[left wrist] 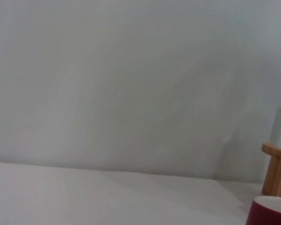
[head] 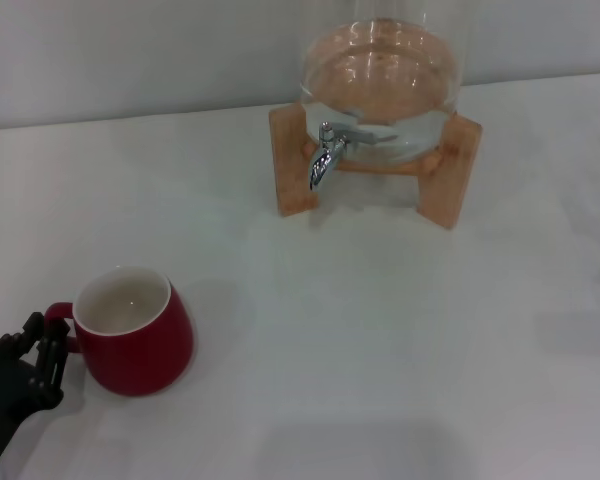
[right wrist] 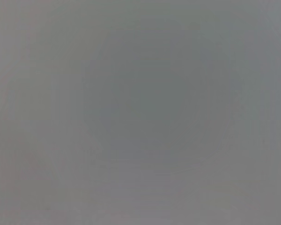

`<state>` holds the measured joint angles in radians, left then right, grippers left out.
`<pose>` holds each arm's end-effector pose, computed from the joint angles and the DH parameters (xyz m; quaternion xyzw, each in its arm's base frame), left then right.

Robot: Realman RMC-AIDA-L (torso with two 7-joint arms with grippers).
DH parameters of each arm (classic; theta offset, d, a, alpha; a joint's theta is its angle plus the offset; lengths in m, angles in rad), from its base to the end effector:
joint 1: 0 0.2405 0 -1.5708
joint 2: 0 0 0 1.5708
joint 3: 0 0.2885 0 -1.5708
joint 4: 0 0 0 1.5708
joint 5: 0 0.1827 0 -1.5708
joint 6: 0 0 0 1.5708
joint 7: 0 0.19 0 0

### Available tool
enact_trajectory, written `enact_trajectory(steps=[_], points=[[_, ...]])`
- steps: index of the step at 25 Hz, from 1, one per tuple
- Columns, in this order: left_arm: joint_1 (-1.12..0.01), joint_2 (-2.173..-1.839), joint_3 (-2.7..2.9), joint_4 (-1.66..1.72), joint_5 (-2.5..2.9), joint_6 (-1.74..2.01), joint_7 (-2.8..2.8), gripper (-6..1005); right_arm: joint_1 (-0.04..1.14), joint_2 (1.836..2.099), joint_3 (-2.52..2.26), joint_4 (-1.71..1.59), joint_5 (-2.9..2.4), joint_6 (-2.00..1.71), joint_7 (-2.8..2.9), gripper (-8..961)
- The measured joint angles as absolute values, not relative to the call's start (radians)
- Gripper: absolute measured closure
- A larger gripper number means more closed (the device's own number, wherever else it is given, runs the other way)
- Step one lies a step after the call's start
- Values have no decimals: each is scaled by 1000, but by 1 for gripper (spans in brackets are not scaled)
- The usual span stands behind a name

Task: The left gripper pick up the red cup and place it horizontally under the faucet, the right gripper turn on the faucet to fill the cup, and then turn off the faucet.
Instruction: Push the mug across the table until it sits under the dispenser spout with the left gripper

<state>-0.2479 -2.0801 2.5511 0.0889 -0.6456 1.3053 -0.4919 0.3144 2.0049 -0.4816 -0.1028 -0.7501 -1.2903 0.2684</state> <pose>-0.3477 0.2781 -0.0739 -0.7700 -0.3159 -0.3270 0.4476 0.4150 0.3274 0.1004 -0.5810 0.2241 0.2604 0.7378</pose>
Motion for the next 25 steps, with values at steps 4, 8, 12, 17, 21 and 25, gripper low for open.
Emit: enact_trajectory(steps=[4,8,12,17,21,25], points=[[-255,-2080,2551,89,-645,1305,-504,806,314,2005,-482,-104,-750,-1286,268,78],[-259,-2079,2551,87,-644,1305,-507,807,314,2005,-482,-104,-750,-1284,268,78],[-260,-2079,2551,86,-644,1305,-507,807,315,2005,-482,-105,-750,-1284,268,78],[-263,-2078,2551,86,-645,1304,-508,808,319,2005,-482,-106,-750,-1282,268,78],[-265,-2078,2551,86,-645,1304,-508,808,321,2005,-482,-106,-750,-1282,268,78],[-266,-2078,2544,86,-645,1302,-508,808,321,2005,-482,-106,-750,-1282,268,78]])
